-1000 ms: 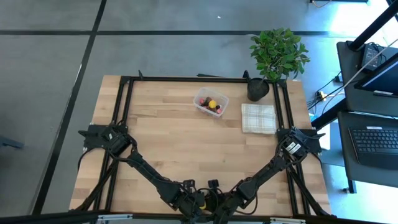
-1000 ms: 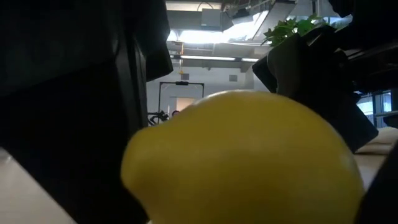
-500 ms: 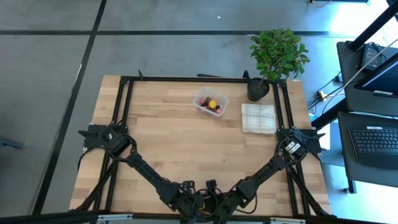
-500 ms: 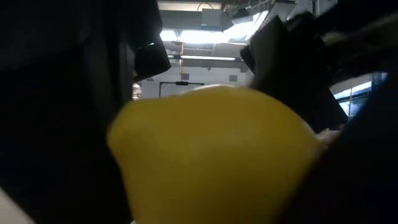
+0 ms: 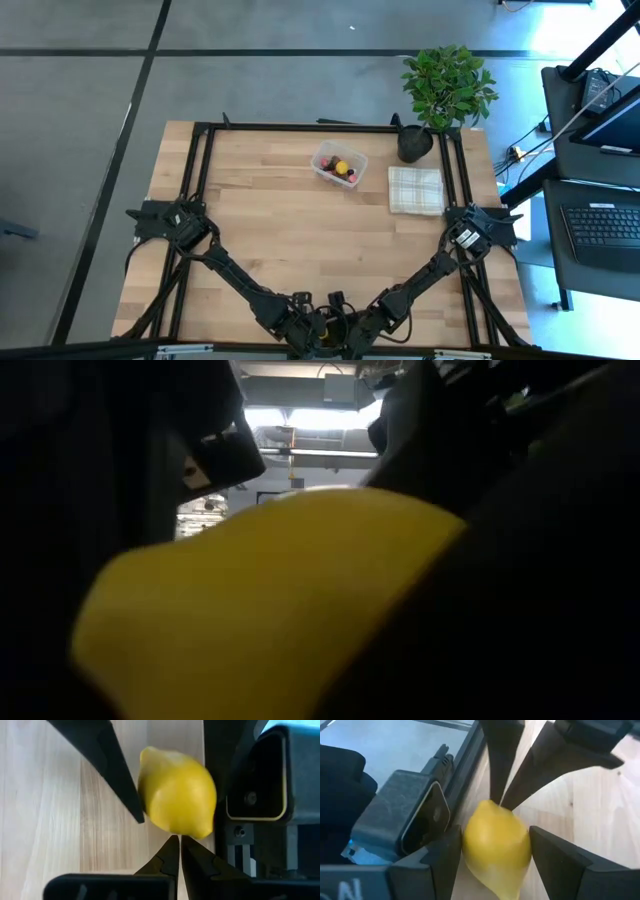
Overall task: Pick and placing Produce into tupperware
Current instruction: Put the lemon into the transparent container
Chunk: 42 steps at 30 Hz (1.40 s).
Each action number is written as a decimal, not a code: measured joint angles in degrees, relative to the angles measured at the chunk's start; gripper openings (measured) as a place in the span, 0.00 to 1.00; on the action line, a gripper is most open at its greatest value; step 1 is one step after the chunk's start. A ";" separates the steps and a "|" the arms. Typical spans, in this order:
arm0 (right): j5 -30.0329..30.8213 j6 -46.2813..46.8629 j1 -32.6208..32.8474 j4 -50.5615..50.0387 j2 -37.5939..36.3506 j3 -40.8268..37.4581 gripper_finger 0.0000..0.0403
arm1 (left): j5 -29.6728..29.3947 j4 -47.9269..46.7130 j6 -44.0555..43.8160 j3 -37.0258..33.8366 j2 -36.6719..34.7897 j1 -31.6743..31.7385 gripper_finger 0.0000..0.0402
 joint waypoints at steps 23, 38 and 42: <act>-1.49 1.60 -0.42 -0.20 0.16 0.17 0.50 | -0.66 -1.37 0.28 0.06 0.02 -0.09 0.02; -1.08 1.95 -4.61 -12.05 -6.19 0.31 0.50 | -6.17 -15.80 -1.70 0.32 -5.50 -3.24 0.09; -1.18 1.59 -6.48 -15.29 -9.61 0.28 0.50 | -14.30 -18.13 1.16 0.26 -9.71 -4.30 0.08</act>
